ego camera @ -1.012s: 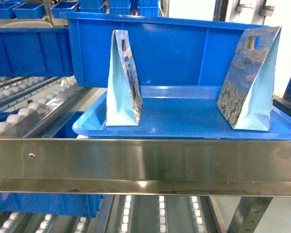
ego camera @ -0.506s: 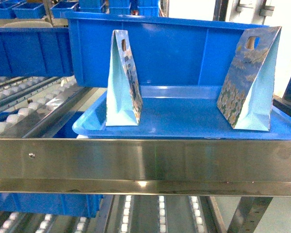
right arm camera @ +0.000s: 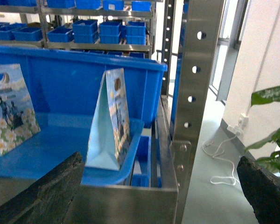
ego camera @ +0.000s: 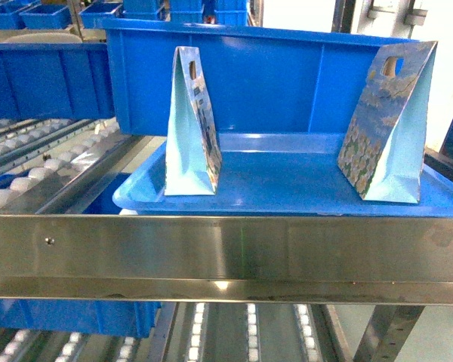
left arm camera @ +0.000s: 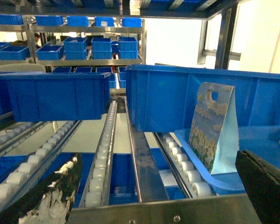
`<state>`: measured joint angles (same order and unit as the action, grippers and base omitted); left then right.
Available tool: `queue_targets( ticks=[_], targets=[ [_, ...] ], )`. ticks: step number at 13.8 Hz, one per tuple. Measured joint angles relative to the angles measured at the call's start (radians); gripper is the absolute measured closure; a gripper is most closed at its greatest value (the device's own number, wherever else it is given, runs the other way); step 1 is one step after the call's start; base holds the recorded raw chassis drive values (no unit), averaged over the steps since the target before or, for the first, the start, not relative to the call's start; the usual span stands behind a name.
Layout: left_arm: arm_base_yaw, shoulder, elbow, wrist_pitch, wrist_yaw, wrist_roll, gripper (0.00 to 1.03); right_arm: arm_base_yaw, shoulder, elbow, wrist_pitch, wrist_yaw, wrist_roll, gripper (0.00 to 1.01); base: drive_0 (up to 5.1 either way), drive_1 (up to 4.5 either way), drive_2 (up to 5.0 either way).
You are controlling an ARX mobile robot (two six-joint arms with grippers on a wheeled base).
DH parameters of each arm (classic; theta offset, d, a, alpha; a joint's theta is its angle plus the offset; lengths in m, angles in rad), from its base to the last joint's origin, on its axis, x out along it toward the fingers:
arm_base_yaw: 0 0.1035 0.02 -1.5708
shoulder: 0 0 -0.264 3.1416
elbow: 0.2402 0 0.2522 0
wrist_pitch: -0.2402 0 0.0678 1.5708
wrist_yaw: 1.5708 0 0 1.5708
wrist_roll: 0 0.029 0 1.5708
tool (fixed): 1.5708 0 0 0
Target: Move flower gift bag to table near conveyor
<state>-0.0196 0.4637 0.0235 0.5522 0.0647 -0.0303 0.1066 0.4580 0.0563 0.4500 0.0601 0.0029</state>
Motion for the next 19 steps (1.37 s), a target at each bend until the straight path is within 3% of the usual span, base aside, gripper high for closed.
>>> queue_targets(
  ticks=[2,3,5,9,14,19],
  targets=[
    [-0.004,0.282,0.098,0.246,0.031,-0.001,0.05,0.026,0.234,0.093,0.2,-0.014,-0.004,0.03,0.0,0.0,0.0],
    [-0.008,0.372,0.153,0.306,0.033,-0.006,0.05,0.044,0.334,0.139,0.254,-0.01,-0.014,0.03,0.0,0.0,0.0],
    [-0.039,0.433,0.196,0.311,0.016,-0.007,0.05,0.051,0.391,0.158,0.255,-0.003,-0.029,0.03,0.0,0.0,0.0],
    [-0.043,0.43,0.196,0.316,0.017,-0.007,0.05,0.051,0.459,0.19,0.279,-0.008,-0.034,0.03,0.0,0.0,0.0],
    [-0.043,0.43,0.196,0.316,0.016,-0.007,0.05,0.057,0.735,0.41,0.333,-0.013,-0.053,0.03,0.0,0.0,0.0],
    [-0.043,0.43,0.196,0.316,0.016,-0.007,0.05,0.057,0.962,0.627,0.274,-0.034,-0.047,0.03,0.0,0.0,0.0]
  ],
)
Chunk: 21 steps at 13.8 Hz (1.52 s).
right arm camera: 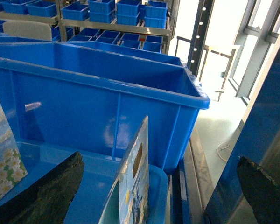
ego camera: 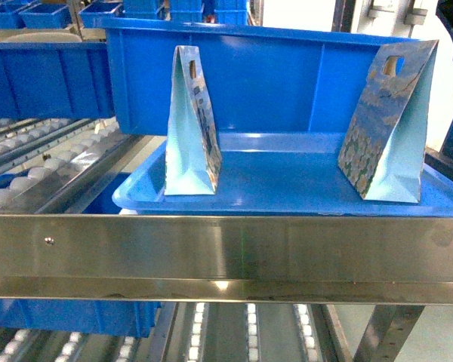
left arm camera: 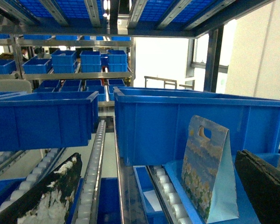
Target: Move flower gift bag to table near conveyor
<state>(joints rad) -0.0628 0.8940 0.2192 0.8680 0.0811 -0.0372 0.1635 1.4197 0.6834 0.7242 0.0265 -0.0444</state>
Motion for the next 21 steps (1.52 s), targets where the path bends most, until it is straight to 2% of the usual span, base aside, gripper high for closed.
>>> queue_targets(
  ticks=[4,8,9,11,13,17,18,20,21],
  targets=[
    [0.0,0.0,0.0,0.0,0.0,0.0,0.05,-0.001,0.141,0.186,-0.127,-0.038,0.006,0.03,0.0,0.0,0.0],
    [0.0,0.0,0.0,0.0,0.0,0.0,0.05,-0.008,0.318,0.409,-0.305,-0.023,0.027,0.03,0.0,0.0,0.0],
    [0.0,0.0,0.0,0.0,0.0,0.0,0.05,-0.014,0.356,0.45,-0.37,-0.027,0.045,0.03,0.0,0.0,0.0],
    [0.0,0.0,0.0,-0.001,0.0,0.0,0.05,-0.023,0.379,0.488,-0.414,-0.046,0.1,0.03,0.0,0.0,0.0],
    [0.0,0.0,0.0,0.0,0.0,0.0,0.05,-0.02,0.379,0.482,-0.411,-0.059,0.116,0.06,0.0,0.0,0.0],
    [0.0,0.0,0.0,-0.001,0.0,0.0,0.05,-0.006,0.332,0.409,-0.359,-0.075,0.118,0.55,0.0,0.0,0.0],
    [0.0,0.0,0.0,0.0,0.0,0.0,0.05,-0.005,0.327,0.396,-0.345,-0.065,0.104,0.67,0.0,0.0,0.0],
    [0.0,0.0,0.0,0.0,0.0,0.0,0.05,-0.004,0.311,0.374,-0.346,-0.079,0.095,0.93,0.0,0.0,0.0],
    [0.0,0.0,0.0,0.0,0.0,0.0,0.05,0.0,0.298,0.36,-0.343,-0.084,0.088,0.98,0.0,0.0,0.0]
  ],
)
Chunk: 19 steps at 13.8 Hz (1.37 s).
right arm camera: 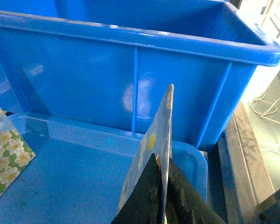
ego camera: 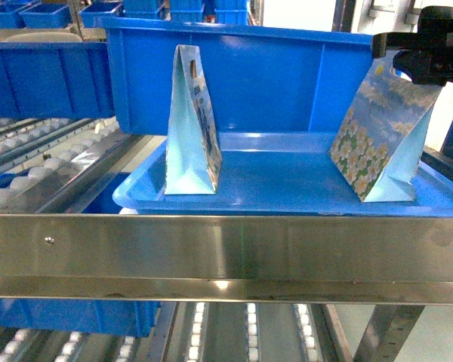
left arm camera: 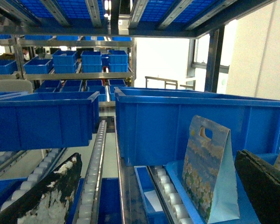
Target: Move flower gift bag to table near conveyor
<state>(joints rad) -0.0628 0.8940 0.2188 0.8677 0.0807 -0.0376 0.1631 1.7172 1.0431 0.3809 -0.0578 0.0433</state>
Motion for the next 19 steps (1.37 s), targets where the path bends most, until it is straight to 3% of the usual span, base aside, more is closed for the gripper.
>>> queue_targets(
  ticks=[5,10,12,15,17,19],
  targets=[
    [0.0,0.0,0.0,0.0,0.0,0.0,0.05,0.001,-0.147,-0.12,0.069,-0.008,0.002,0.98,0.0,0.0,0.0],
    [0.0,0.0,0.0,0.0,0.0,0.0,0.05,0.001,-0.467,-0.308,0.1,-0.064,0.009,0.98,0.0,0.0,0.0],
    [0.0,0.0,0.0,0.0,0.0,0.0,0.05,-0.011,-0.632,-0.42,0.081,-0.105,0.003,0.98,0.0,0.0,0.0],
    [0.0,0.0,0.0,0.0,0.0,0.0,0.05,-0.078,-0.863,-0.544,0.004,-0.162,0.001,0.98,0.0,0.0,0.0],
    [0.0,0.0,0.0,0.0,0.0,0.0,0.05,-0.102,-0.995,-0.594,-0.063,-0.203,0.001,0.98,0.0,0.0,0.0],
    [0.0,0.0,0.0,0.0,0.0,0.0,0.05,-0.112,-1.097,-0.622,-0.129,-0.212,0.002,0.98,0.0,0.0,0.0]
  ],
)
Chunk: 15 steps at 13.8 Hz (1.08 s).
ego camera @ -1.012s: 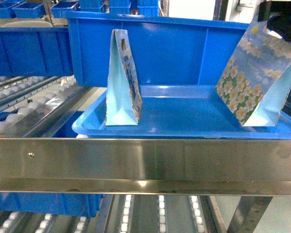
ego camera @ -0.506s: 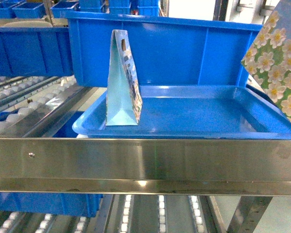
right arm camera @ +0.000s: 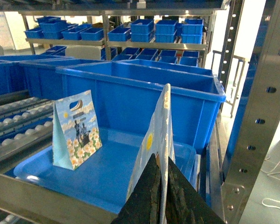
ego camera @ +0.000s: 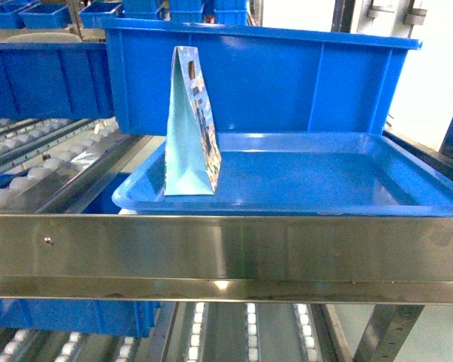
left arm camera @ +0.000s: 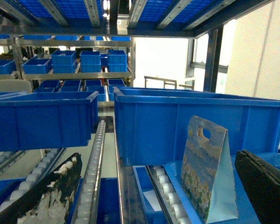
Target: Move flower gift bag to table near conveyor
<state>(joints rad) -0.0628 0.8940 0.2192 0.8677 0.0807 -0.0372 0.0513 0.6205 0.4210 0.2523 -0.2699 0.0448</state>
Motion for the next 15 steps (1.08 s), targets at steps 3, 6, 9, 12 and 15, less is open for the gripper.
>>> queue_targets(
  ticks=[3,6,9,12,15],
  targets=[
    [0.0,0.0,0.0,0.0,0.0,0.0,0.05,-0.029,-0.09,-0.049,-0.06,0.011,0.014,0.98,0.0,0.0,0.0],
    [0.0,0.0,0.0,0.0,-0.001,0.0,0.05,-0.059,-0.098,-0.074,-0.08,0.038,0.014,0.98,0.0,0.0,0.0],
    [-0.002,0.0,0.0,-0.002,-0.003,0.0,0.05,-0.058,-0.099,-0.074,-0.079,0.037,0.014,0.98,0.0,0.0,0.0],
    [-0.016,0.085,0.066,0.025,0.003,0.027,0.05,-0.058,-0.099,-0.074,-0.08,0.037,0.014,0.98,0.0,0.0,0.0],
    [-0.058,0.259,0.253,0.062,0.023,0.038,0.05,-0.058,-0.099,-0.074,-0.08,0.037,0.014,0.98,0.0,0.0,0.0]
  ],
)
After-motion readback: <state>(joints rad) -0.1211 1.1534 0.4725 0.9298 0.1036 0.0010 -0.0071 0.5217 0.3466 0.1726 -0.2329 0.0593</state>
